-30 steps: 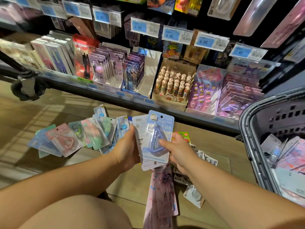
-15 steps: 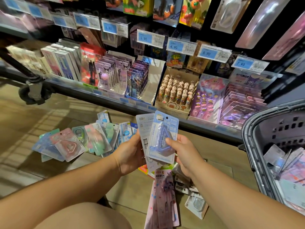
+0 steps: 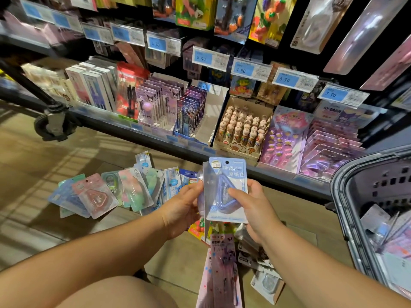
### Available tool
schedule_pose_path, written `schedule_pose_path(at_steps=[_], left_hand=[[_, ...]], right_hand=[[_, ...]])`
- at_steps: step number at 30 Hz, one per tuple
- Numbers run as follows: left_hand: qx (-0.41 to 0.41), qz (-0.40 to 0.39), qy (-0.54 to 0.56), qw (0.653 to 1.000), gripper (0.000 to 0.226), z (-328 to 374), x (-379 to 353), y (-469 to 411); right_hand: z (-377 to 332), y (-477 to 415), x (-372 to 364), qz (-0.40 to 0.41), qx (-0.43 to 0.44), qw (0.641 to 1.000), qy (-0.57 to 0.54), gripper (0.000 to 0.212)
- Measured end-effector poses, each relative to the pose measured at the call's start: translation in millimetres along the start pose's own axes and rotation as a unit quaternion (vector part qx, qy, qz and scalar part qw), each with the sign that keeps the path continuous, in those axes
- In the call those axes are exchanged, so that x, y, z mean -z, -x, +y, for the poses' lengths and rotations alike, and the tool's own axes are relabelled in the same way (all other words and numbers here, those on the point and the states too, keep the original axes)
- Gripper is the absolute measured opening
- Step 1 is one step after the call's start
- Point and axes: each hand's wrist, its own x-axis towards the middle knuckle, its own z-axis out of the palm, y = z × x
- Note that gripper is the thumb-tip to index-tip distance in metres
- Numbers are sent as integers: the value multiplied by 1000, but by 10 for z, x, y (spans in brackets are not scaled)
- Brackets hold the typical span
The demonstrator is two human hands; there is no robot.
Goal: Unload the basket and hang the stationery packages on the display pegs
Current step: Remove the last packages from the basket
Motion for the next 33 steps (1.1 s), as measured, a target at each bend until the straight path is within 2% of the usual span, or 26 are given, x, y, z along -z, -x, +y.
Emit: schedule_pose_path(at_steps=[1,4,9,11,13,15,19,22,25,27,30,33], left_hand=[[0,0,-22,1000,80,-10,10,-9],[1,37,-82,996,67,-23,17,-22],[-4,117,12,993,65,-93,130,-128],[-11,149,27,988,54,-140,177,-160],[-23,184,27,982,59,-168,212,-200],[-30,189,30,981,71,-162,204,-215],[-22,136,39,990,82,-96,99,-184],[-52,51,36,997,59,-36,26,-124],[-87,11,44,995,56,-17,35,-68],[-93,24,64,993,64,-46,105,-99],[-88,97,92,987,78,-20,265,-121],[-50,153,147,976,72,35,482,-53]], right_hand=[[9,7,-4,-3,4,1000,4,35],[57,8,-18,-12,15,1000,10,34],[94,-7,13,45,38,998,31,31],[68,-7,39,73,46,996,17,32],[58,-8,65,78,44,996,8,32],[48,-7,46,57,36,998,14,30],[29,-8,-111,-7,43,998,45,32],[27,-55,-268,-42,46,994,85,31],[39,-154,-382,-31,30,985,167,40],[28,-207,-440,-66,-4,983,171,39],[57,-303,-534,-116,-57,978,164,33],[106,-362,-671,-130,-97,974,157,26]])
